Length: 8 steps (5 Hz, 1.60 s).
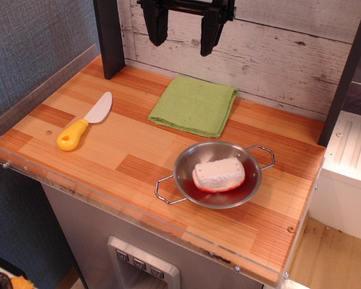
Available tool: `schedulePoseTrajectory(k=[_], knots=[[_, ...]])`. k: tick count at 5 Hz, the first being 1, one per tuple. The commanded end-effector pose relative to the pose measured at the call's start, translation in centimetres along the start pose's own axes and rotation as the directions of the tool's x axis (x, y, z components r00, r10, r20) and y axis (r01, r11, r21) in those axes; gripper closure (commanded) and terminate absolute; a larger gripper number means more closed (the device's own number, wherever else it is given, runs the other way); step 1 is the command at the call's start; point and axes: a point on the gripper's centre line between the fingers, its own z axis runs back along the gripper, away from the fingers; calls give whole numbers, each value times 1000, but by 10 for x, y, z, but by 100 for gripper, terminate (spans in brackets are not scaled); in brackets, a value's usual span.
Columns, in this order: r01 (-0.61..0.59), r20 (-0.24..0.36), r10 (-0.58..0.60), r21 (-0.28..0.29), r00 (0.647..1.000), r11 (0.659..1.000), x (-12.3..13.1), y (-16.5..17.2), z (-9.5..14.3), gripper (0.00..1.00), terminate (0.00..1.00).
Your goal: Take the sushi out of the wok and place it to the left.
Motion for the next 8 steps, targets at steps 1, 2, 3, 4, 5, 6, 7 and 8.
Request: schedulePoseTrajectory(k=[1,2,3,4,5,6,7,8], knots=[[0,0,0,0,1000,1000,0,0,0,0,0],[50,-12,-50,10,999,999,-8,-15,-9,0,0],[106,8,-106,13,994,994,-18,-29,-15,0,0],[199,48,-199,-8,979,980,-42,-48,-21,0,0],[323,94,-313,-111,945,940,-60,-60,-41,0,0],[427,109,-414,-146,904,893,-61,-69,-60,0,0],[461,106,-450,-144,887,876,-58,-69,-73,0,0],[468,67,-463,-123,884,875,-58,-67,-89,0,0]])
